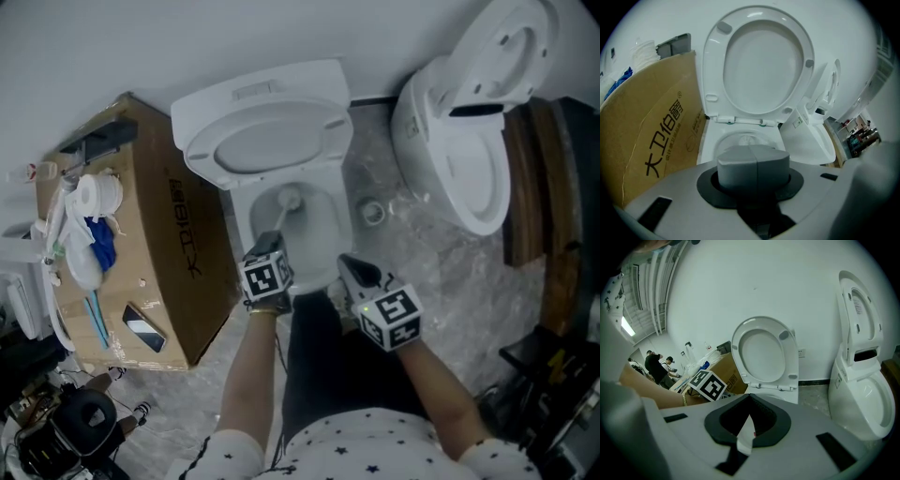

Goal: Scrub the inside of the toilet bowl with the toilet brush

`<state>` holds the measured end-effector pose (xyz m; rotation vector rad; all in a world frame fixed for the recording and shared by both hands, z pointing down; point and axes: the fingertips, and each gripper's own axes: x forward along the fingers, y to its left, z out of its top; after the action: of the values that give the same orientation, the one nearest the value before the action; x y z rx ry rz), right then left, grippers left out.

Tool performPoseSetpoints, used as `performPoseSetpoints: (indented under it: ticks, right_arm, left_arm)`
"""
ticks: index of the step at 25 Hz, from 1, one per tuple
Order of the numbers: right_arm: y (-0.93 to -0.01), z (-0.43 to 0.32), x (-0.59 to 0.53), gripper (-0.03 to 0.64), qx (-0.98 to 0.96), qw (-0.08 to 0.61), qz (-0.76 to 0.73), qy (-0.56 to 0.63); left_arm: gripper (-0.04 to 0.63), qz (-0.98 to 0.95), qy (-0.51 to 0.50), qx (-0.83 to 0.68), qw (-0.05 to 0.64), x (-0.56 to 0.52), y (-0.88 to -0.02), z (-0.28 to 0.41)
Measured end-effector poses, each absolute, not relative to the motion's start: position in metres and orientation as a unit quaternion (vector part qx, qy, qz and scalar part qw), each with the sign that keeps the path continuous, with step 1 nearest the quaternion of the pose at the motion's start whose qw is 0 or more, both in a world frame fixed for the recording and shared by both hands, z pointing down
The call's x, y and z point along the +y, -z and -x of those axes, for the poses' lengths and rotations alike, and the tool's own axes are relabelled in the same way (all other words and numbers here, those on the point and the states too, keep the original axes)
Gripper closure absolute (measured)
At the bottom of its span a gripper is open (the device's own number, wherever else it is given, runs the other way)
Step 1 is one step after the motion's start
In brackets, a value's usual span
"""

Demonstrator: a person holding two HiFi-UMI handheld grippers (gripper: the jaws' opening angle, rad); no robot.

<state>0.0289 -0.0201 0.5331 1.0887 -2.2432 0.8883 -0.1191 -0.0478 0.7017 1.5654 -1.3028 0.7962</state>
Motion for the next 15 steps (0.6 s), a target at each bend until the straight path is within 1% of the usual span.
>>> performPoseSetpoints:
  ticks: [4, 9, 15]
  right_arm:
    - [-0.535, -0.030, -0.016, 0.611, -0.820, 0.246, -0.400, -0.328]
    - [-0.535, -0.034, -0.014, 0.611, -0.819, 0.248, -0.401, -0.327]
    - [-0.535, -0.040, -0.014, 0.611, -0.815, 0.246, -0.408, -0.329]
  left_arm:
    - [0.448, -0.642, -0.325, -0.521, 0.459, -0.050, -0.701, 0.111]
    - [0.448, -0.656, -0.326, -0.523, 0.436, -0.063, -0.693, 0.102]
    - [0.448, -0.661, -0.330, -0.512, 0.438, -0.061, -0.695, 0.087]
